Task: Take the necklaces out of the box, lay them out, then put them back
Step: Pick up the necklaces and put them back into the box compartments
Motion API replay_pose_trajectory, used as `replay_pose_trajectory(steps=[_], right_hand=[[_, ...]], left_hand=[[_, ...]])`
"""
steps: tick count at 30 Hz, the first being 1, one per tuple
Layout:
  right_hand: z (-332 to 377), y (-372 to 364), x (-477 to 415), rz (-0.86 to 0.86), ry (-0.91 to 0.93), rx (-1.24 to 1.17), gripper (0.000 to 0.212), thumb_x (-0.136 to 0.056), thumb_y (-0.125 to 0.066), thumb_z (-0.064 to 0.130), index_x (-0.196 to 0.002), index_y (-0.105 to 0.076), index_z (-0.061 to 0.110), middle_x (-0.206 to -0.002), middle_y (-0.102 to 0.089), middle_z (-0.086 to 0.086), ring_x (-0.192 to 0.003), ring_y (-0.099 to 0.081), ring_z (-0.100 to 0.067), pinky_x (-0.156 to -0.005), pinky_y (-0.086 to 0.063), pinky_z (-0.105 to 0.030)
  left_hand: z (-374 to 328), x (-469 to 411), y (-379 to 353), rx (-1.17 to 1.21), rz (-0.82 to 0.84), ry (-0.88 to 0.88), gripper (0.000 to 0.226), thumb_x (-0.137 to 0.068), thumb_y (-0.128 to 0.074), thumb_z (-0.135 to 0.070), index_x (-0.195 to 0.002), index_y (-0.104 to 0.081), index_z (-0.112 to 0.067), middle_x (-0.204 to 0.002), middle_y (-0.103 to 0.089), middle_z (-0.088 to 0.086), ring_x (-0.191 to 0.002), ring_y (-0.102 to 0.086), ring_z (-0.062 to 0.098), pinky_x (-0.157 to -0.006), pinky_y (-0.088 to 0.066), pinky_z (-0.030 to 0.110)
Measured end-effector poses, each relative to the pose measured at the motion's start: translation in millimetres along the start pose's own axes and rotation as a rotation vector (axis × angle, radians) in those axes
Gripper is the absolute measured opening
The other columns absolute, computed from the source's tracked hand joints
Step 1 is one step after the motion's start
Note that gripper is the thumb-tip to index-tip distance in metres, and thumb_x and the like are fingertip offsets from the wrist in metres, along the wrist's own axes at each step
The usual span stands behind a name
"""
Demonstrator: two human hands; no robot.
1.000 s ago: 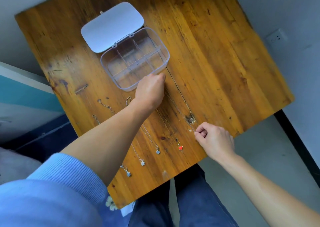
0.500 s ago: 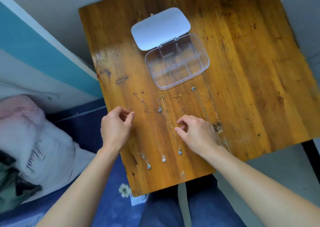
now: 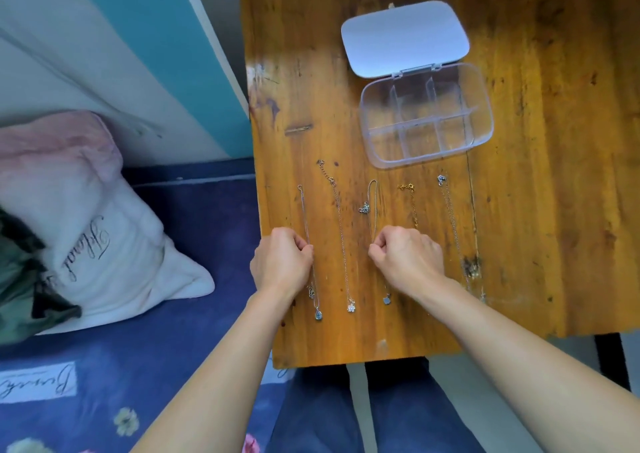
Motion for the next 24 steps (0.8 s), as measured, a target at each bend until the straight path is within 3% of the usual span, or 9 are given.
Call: replay_pose_trajectory(steps=[6,8,10,12,15,17,20,24], right_hand=[[21.8,5.9,-0.5,0.024,0.079,-0.384,0.016,-0.084,-0.059,0.024,-0.069,-0.059,0.024,-0.066,-0.061,0.01,-0.067,-0.057,-0.019,-0.06,-0.041,-0.03],[33.1,13.1,-1.3,-0.014,0.157,-0.534,0.016,-0.083,-0.062,0.015,-0.068,-0.062,0.02,-0.085,-0.066,0.007,-0.08,-0.059,-0.013,-0.069,-0.045,-0.029],[48.6,24.2,-1.8,-0.028,0.223,-0.688,0.017,-0.082,-0.063,0.009,-0.066,-0.063,0.014,-0.107,-0.066,0.003,-0.089,-0.059,-0.002,-0.074,-0.044,-0.017],[66.5,39.3,-5.5,-0.034,0.266,-0.832,0.017,-0.079,-0.061,0.011,-0.063,-0.062,0.016,-0.113,-0.067,0.0,-0.096,-0.061,0.005,-0.077,-0.042,-0.009],[95.1,68.1,-21.9,-0.023,0.283,-1.124,0.016,-0.079,-0.051,0.011,-0.065,-0.058,0.015,-0.098,-0.074,-0.008,-0.101,-0.069,-0.015,-0.089,-0.049,-0.025],[113.2,87.5,-37.4,0.044,0.261,-1.338,0.017,-0.081,-0.045,0.011,-0.068,-0.056,0.014,-0.08,-0.076,-0.01,-0.093,-0.072,-0.029,-0.084,-0.054,-0.032],[136.0,110.4,-59.2,0.119,0.155,-1.5,0.033,-0.088,-0.041,0.013,-0.061,-0.061,0.015,-0.063,-0.07,-0.004,-0.074,-0.069,-0.024,-0.076,-0.055,-0.032],[157.8,113.0,-83.4,0.103,0.013,-1.68,0.035,-0.089,-0.042,0.011,-0.055,-0.05,0.016,-0.052,-0.041,0.001,-0.051,-0.047,-0.014,-0.068,-0.052,-0.033]], left_hand=[[29.7,6.0,13.3,-0.007,-0.025,0.056,0.019,-0.081,-0.062,-0.023,-0.063,-0.06,-0.019,-0.064,-0.064,-0.001,-0.065,-0.06,0.022,-0.059,-0.045,0.031],[43.8,8.7,15.3,-0.009,-0.044,0.078,0.017,-0.081,-0.062,-0.024,-0.066,-0.061,-0.017,-0.064,-0.064,0.0,-0.064,-0.061,0.022,-0.059,-0.048,0.032],[59.8,12.4,15.9,-0.011,-0.059,0.101,0.016,-0.082,-0.062,-0.026,-0.068,-0.061,-0.017,-0.064,-0.064,0.001,-0.063,-0.061,0.022,-0.06,-0.052,0.034],[75.5,16.8,15.1,-0.005,-0.062,0.126,0.016,-0.081,-0.063,-0.026,-0.069,-0.061,-0.017,-0.064,-0.063,0.0,-0.062,-0.061,0.021,-0.06,-0.053,0.034],[92.7,21.8,13.4,0.016,-0.068,0.154,0.016,-0.08,-0.063,-0.027,-0.067,-0.06,-0.018,-0.063,-0.063,0.0,-0.062,-0.061,0.02,-0.059,-0.053,0.034],[99.7,23.5,13.2,0.035,-0.078,0.168,0.017,-0.08,-0.064,-0.027,-0.066,-0.059,-0.019,-0.061,-0.062,-0.002,-0.06,-0.059,0.017,-0.057,-0.049,0.03],[105.6,23.6,14.1,0.063,-0.093,0.182,0.017,-0.08,-0.063,-0.027,-0.065,-0.058,-0.02,-0.06,-0.062,-0.003,-0.059,-0.058,0.015,-0.055,-0.044,0.026],[110.6,23.4,17.1,0.087,-0.112,0.19,0.018,-0.08,-0.063,-0.027,-0.064,-0.057,-0.021,-0.059,-0.06,-0.004,-0.057,-0.056,0.013,-0.053,-0.041,0.025]])
Point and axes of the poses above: each hand's wrist, its own x-axis away from the middle knuckle, its own y-axis out of the back of the hand, z = x × y, the point moved 2 cm from there along -x, towards the middle knuckle
